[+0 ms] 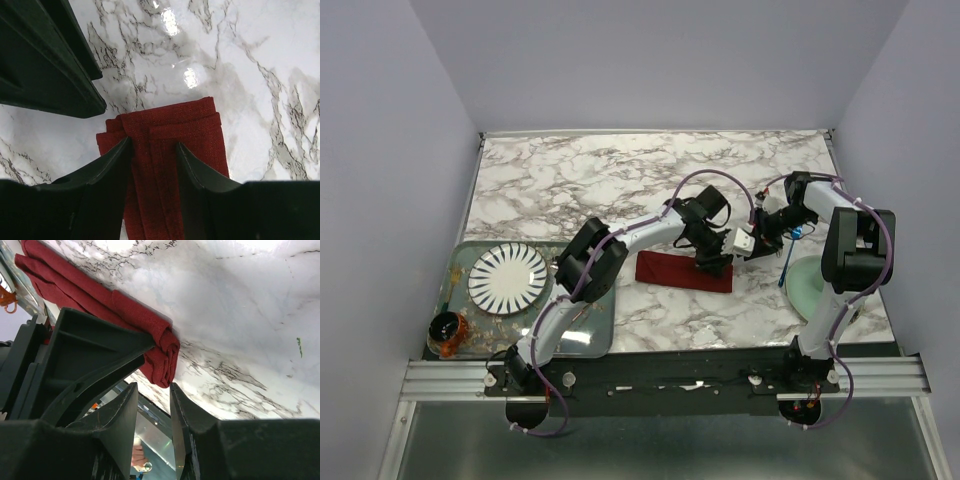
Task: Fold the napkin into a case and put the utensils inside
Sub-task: Pick up the top corner of the smaller rectangle folded napkin from the center of the board, then stuff the top corner of the smaller-rectangle-folded napkin into the folded napkin.
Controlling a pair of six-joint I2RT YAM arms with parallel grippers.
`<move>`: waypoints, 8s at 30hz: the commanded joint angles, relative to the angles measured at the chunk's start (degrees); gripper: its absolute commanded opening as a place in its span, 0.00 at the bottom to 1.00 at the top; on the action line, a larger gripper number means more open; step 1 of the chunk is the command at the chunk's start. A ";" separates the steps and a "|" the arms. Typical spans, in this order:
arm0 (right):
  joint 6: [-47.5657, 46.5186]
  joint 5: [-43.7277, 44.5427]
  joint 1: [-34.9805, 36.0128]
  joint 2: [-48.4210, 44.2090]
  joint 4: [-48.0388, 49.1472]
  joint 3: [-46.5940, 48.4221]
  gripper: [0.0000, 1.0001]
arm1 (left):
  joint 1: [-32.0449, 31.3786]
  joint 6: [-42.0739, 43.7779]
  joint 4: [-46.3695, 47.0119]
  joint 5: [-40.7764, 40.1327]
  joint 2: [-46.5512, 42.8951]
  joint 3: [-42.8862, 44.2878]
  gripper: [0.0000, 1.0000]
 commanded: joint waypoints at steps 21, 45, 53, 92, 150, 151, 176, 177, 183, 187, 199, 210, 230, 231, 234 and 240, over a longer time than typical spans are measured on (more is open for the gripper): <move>-1.68 -6.07 1.78 2.64 0.02 2.45 0.30 | -0.17 -21.99 22.01 -5.25 -16.24 -20.35 0.00; -0.01 -3.52 11.10 8.26 4.68 1.31 0.22 | -1.57 -35.36 36.08 -14.83 -21.43 -35.39 0.00; 0.61 -1.95 13.04 7.56 5.30 1.66 0.22 | -1.57 -34.66 37.05 -15.97 -22.14 -36.44 0.00; -5.19 8.34 14.88 10.81 3.98 6.14 0.17 | 1.24 -57.23 32.30 -16.59 -22.05 -41.01 0.00; -21.02 16.78 25.96 -22.40 36.58 -22.41 0.17 | 9.50 -69.73 34.24 -8.42 -12.03 -42.42 0.00; -21.19 16.61 25.96 -24.06 37.54 -23.73 0.17 | 9.76 -69.73 34.24 -8.33 -11.85 -42.51 0.00; -27.87 18.27 30.09 -20.57 40.89 -26.64 0.26 | 10.82 -71.31 36.96 -7.36 -11.15 -43.48 0.00; -27.70 18.36 30.26 -20.30 40.89 -26.55 0.28 | 10.82 -71.31 37.05 -7.28 -11.24 -43.48 0.00; -27.26 18.10 31.32 -18.81 40.89 -25.50 0.32 | 10.82 -71.48 36.96 -7.36 -11.24 -43.39 0.00; -27.08 20.55 31.76 -16.79 40.98 -24.97 0.32 | 11.00 -71.40 36.87 -7.28 -11.06 -43.30 0.00; -24.53 28.37 32.11 -16.52 41.77 -23.92 0.03 | 11.35 -71.40 36.70 -7.28 -11.06 -43.56 0.00; -20.40 29.08 31.58 -21.71 39.66 -21.72 0.01 | 11.52 -71.31 36.70 -7.36 -11.15 -43.83 0.00; -21.98 23.99 31.15 -22.06 37.73 -22.60 0.01 | 11.52 -76.05 36.70 -6.13 -14.66 -37.24 0.00; -22.07 23.99 31.14 -22.15 37.64 -22.68 0.01 | 11.52 -76.32 36.70 -5.79 -14.66 -36.71 0.00; -22.07 23.72 31.14 -22.24 37.55 -23.04 0.01 | 11.52 -77.02 36.35 -5.43 -14.75 -35.83 0.00; -21.81 23.90 31.15 -22.32 37.55 -23.30 0.01 | 11.17 -76.41 36.61 -4.64 -14.40 -33.90 0.00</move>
